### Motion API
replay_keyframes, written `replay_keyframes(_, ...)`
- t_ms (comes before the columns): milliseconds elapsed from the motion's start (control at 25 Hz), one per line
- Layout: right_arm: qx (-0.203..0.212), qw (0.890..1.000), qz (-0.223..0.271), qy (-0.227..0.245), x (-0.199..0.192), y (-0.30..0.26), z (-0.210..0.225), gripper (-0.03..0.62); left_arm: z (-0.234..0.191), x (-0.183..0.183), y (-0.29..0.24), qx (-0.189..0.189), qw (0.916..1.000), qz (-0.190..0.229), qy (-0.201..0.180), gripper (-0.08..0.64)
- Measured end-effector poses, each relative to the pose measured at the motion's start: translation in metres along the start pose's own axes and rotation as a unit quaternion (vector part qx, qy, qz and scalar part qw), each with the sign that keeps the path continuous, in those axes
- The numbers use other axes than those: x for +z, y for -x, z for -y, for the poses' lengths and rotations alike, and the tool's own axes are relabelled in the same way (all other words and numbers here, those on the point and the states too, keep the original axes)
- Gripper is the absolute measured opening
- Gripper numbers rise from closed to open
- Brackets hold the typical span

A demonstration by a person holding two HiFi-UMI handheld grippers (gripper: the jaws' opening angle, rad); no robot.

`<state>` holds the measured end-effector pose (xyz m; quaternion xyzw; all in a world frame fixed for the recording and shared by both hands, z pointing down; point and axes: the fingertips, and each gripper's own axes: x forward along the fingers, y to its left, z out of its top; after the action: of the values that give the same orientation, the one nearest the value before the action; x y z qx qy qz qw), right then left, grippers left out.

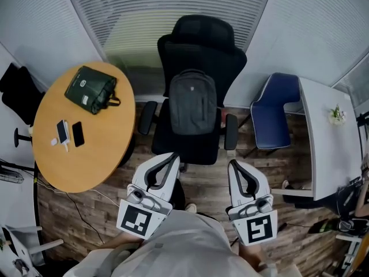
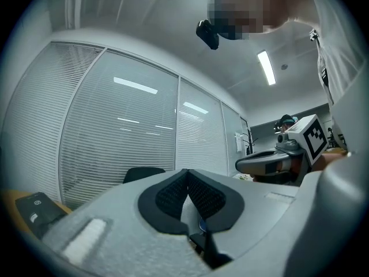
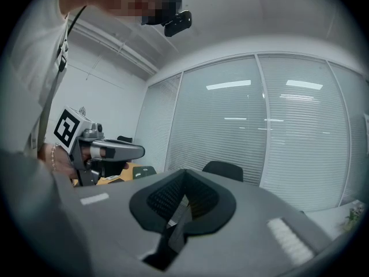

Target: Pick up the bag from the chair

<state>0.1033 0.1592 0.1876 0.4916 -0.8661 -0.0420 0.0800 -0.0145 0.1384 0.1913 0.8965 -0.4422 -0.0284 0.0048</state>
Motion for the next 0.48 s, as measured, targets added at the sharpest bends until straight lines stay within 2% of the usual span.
replay_keyframes(480,-0.005,1.0,-0.007,0.01,0.009,-0.119,0.018,0.003,-0.097,-0.005,-0.063,-0.016,0.9998,-0.006,0.009,0.005)
